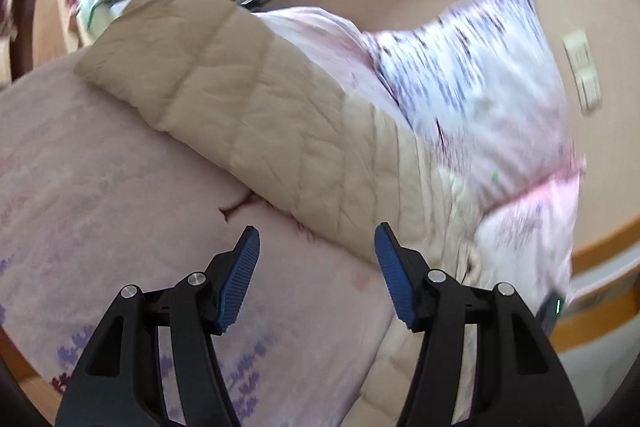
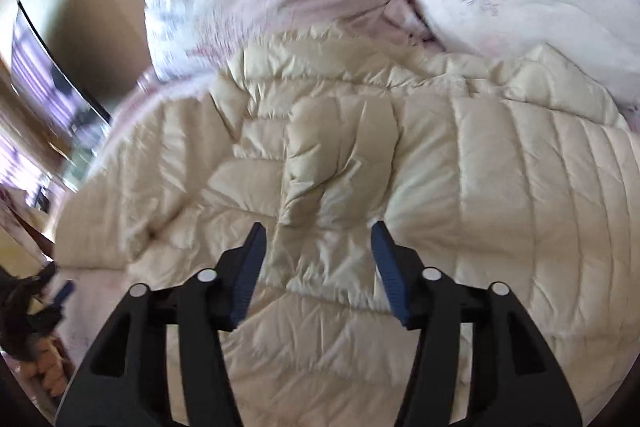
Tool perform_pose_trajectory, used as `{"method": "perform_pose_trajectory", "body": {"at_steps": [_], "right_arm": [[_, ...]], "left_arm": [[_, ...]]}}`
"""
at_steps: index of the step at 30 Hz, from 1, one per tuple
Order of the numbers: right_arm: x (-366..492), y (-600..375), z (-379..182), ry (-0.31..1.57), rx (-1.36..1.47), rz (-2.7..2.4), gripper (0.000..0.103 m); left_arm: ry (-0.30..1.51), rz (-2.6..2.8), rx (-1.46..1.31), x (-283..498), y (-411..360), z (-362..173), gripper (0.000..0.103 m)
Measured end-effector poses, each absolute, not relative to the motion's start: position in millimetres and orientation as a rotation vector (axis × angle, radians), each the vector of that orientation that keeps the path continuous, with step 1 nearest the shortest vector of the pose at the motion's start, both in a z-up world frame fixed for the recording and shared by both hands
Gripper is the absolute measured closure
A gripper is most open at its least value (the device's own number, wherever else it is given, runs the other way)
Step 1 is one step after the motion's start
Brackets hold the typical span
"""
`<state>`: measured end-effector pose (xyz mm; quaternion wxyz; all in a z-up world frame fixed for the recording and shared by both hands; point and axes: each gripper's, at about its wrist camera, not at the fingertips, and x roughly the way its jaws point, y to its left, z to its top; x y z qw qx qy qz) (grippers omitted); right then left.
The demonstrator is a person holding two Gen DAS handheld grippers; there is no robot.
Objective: Fold large clothes
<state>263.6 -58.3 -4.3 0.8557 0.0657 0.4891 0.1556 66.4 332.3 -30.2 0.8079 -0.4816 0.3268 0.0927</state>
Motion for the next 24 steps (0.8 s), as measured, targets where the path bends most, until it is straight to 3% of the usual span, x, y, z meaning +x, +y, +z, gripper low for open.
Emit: {"method": "perform_pose_trajectory", "body": {"at_steps": [6,12,17,24], "right_arm": [[243,-78,4,1.040,0.203,0.369,0.045],[221,-89,8,1.047,0.236,0.405,0.045],[206,-106,14,1.029,0.248,0.415,0.044],[192,-143,30,0.947,0.256,0.368,0.041]], "left_arm": [[0.650,0.244,-1.160,71,349,-44,0.047],[0.610,0.273,-1.289,77,367,-55,0.063],[0.602,0.309,-1.350,78,382,-64,0.096],[0.527,0.237,-1.221,88,367,-7,0.099]]}}
